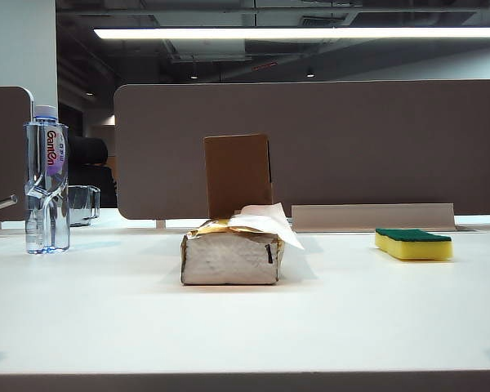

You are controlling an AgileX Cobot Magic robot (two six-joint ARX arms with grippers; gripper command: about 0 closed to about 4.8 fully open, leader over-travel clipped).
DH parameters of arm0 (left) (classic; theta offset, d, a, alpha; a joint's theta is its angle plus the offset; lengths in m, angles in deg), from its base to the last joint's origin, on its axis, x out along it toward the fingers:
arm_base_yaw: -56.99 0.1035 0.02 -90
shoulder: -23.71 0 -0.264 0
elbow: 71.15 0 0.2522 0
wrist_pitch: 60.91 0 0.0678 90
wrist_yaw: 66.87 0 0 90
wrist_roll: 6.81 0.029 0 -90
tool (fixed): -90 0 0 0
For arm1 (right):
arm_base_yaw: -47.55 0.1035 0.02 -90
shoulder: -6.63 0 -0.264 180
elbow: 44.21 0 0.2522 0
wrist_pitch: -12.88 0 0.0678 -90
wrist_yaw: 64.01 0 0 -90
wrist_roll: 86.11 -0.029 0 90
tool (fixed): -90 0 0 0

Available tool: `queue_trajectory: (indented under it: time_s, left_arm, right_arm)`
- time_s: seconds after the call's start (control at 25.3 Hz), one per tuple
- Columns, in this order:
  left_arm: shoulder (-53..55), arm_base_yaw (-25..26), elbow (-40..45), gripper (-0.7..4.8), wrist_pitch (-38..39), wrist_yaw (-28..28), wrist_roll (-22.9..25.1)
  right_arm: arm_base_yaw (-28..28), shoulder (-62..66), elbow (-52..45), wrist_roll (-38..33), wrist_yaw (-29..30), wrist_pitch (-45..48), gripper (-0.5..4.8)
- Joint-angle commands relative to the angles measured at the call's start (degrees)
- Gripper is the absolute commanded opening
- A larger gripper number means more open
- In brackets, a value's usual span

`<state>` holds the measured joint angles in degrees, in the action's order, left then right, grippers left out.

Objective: Move the sponge from right to left to wipe the table, avoiding obstacles on the table, and finally reaching the bottle of mineral water.

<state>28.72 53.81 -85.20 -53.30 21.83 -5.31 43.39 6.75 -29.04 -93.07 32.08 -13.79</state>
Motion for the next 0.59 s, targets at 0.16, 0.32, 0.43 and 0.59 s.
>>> queue_trajectory:
  time_s: [0.16, 0.32, 0.43, 0.59]
  left_arm:
    - [0.0, 0.0, -0.2, 0.84, -0.3, 0.0, 0.0]
    - [0.0, 0.0, -0.2, 0.84, -0.3, 0.0, 0.0]
    - [0.0, 0.0, -0.2, 0.84, -0.3, 0.0, 0.0]
    - [0.0, 0.0, -0.2, 0.84, -0.3, 0.0, 0.0]
  right_arm:
    - [0.0, 0.0, 0.0, -0.3, 0.3, 0.8, -0.06]
    - [0.0, 0.0, 0.0, -0.3, 0.3, 0.7, -0.06]
    - [0.0, 0.0, 0.0, -0.3, 0.3, 0.7, -0.06]
    - [0.0, 0.0, 0.0, -0.3, 0.3, 0.7, -0.06]
